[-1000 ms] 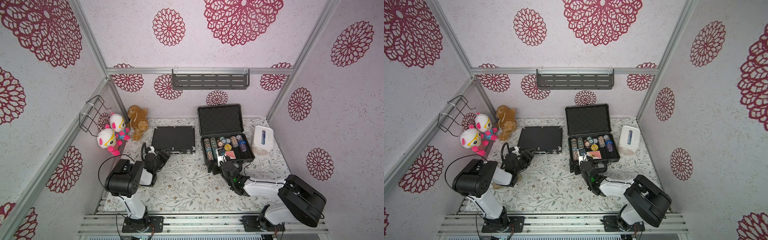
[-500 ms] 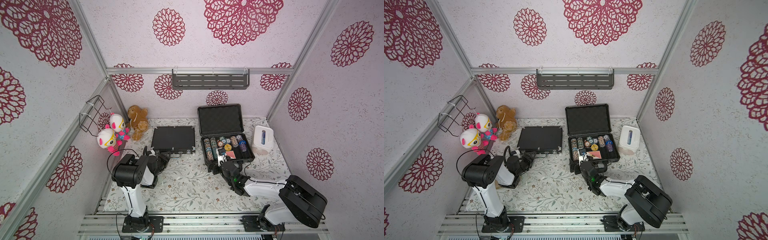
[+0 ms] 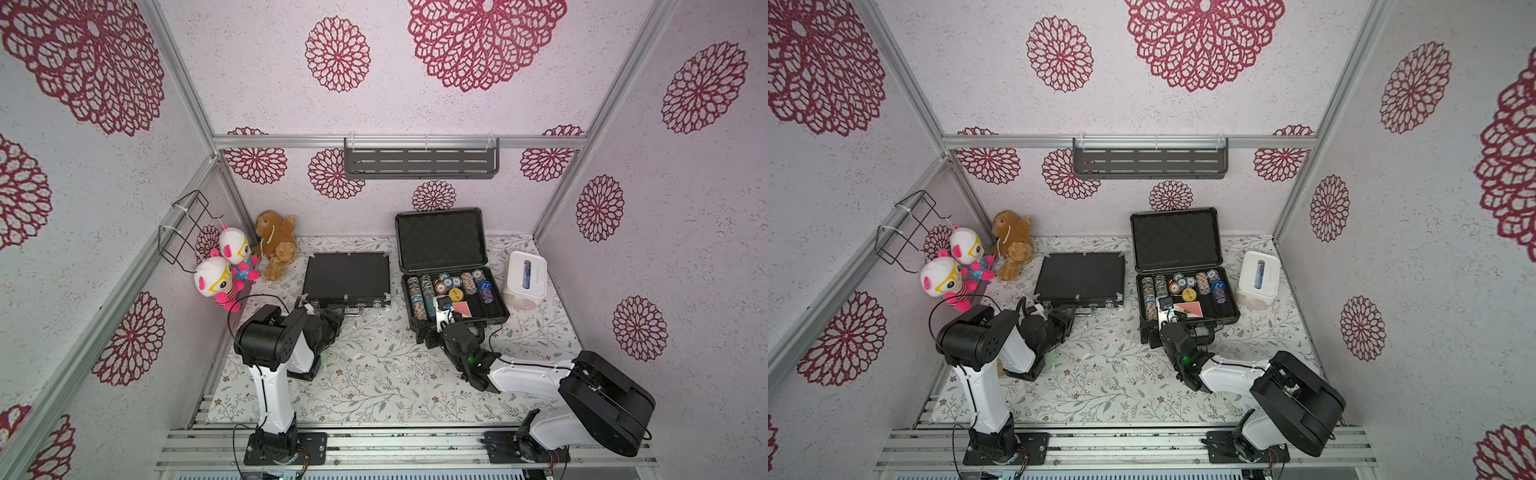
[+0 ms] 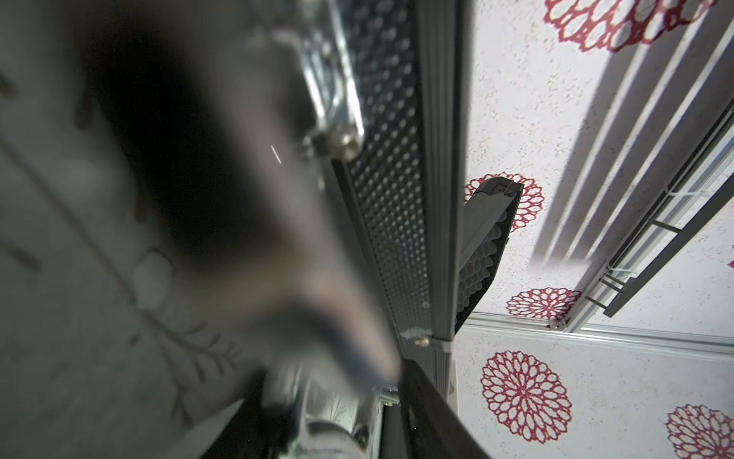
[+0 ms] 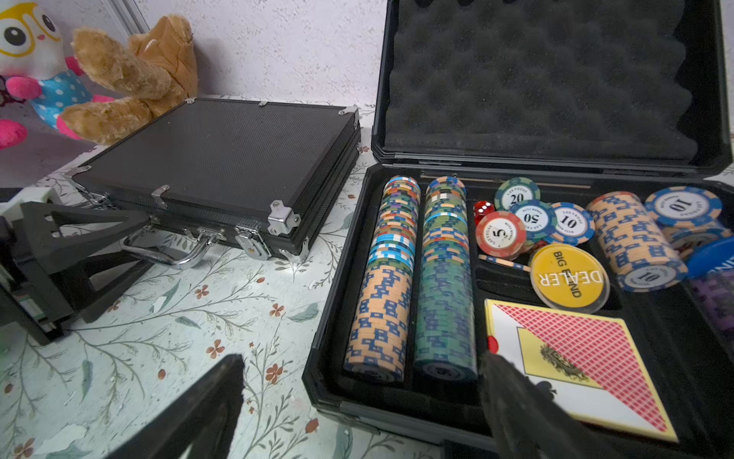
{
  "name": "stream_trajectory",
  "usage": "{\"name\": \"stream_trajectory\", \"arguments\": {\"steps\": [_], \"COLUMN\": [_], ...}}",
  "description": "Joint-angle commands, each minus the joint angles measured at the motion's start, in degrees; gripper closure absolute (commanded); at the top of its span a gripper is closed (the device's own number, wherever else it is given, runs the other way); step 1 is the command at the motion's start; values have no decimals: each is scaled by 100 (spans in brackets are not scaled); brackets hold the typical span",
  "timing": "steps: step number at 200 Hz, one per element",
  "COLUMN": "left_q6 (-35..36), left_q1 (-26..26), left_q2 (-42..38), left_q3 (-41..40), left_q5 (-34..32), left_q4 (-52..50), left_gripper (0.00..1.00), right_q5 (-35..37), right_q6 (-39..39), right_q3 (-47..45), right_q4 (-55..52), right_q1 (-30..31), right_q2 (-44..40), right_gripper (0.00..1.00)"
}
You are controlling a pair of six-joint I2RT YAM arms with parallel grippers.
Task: Open the poker set cases
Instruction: Pick up the poker set case from the center of the board.
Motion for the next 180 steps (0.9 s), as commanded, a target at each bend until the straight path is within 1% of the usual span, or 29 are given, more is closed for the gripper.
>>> {"name": "stream_trajectory", "arguments": {"steps": [1,38,93,143,169,180], "left_q6": [-442,-867,-1337,-1835,-1975,-2013], "left_q1": [-124,-255,-511,-746,-755,-774], "left_q2": [362,668,724,988,1067,1079], "left_q3": [-36,-126,-160,37,120,156], "left_q5": [-309,-665,-1166,-1419,-1496,-1495], "left_q4": [46,448,320,297,273,234], "left_gripper": [52,55,57,57,61,65], "right_q5": [209,260,359,398,453,483], "right_q6": [70,64,60,74,65,68], "right_q3": [-35,-35,-68,-79,-96,-102], "right_q4": [84,75,59,42,29,31], "right_q1": [23,17,19,19,20,17], "right_q2": [-235,-248,-334,-360,-371,-389], "right_gripper": [4,4,4,4,4,4]}}
